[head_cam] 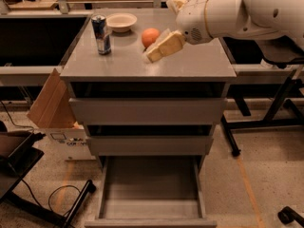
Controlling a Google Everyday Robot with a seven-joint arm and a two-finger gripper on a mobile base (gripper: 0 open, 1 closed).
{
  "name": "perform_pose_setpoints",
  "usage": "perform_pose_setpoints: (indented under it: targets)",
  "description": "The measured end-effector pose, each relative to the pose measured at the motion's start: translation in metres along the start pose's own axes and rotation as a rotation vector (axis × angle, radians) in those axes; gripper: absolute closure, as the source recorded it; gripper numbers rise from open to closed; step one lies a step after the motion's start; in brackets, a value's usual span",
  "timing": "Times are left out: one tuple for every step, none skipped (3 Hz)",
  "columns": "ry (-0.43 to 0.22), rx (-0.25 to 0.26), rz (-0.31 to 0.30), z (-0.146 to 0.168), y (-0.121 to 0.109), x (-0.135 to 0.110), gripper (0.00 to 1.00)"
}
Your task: Place redbull can into bottom drawer
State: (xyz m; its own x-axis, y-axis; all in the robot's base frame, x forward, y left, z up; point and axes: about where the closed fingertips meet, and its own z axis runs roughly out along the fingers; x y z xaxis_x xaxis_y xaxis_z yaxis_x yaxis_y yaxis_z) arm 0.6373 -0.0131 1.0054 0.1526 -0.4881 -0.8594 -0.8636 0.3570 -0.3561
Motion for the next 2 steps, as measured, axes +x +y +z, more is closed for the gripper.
perform_pose_setpoints:
  targets:
    - [-0.060,-0.001,0.015,0.031,-0.018,-0.003,0.00]
    - [-0.130,-0.014,0.083,0.088,-0.052,0.002,0.00]
